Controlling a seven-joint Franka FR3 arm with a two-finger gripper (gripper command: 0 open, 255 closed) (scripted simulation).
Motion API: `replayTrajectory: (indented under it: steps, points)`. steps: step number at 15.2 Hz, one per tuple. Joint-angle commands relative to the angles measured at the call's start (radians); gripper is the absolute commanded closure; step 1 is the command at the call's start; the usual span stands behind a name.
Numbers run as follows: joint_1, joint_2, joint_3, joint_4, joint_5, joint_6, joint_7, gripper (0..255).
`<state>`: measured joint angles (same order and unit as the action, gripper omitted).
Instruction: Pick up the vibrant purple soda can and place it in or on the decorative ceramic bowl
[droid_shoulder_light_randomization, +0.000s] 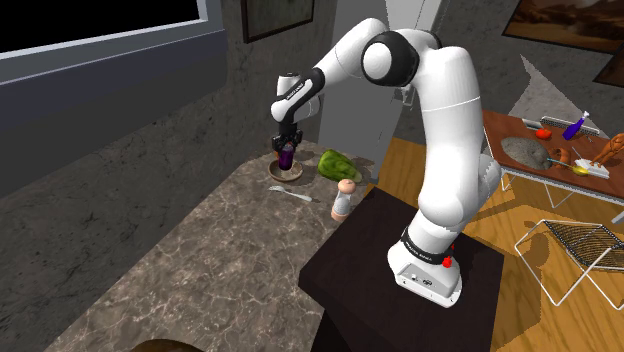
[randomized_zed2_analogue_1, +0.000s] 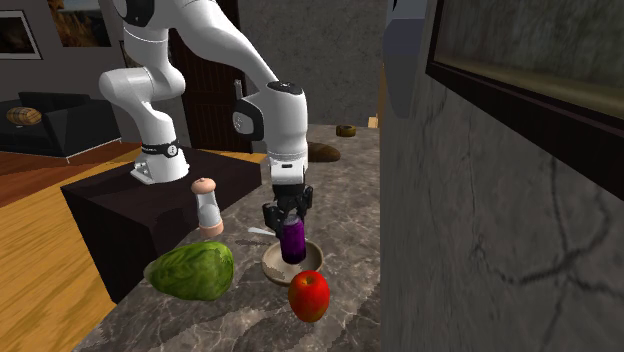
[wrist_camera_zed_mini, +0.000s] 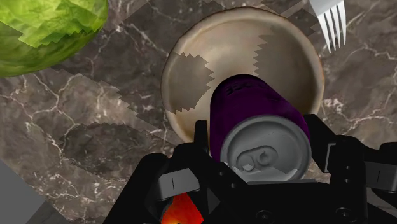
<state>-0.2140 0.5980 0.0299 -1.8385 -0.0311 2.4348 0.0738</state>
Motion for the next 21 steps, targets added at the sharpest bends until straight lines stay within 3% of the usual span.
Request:
replayTrajectory:
  steps: [1,4,5,10,14,21]
  points:
    - [0.0,0.001,0.0,0.001,0.0,0.001,0.0,255]
    - [0.0,0.001,0.0,0.001,0.0,0.001,0.0,255]
    - [0.0,0.001,0.0,0.001,0.0,0.001,0.0,0]
    - [0.0,0.001,0.0,0.001,0.0,0.001,0.0,0]
    - [-0.002,-0.089,0.003,0.001,0.004,-0.089,-0.003,0]
    - [-0.002,-0.089,0.003,0.001,0.004,-0.089,-0.003,0]
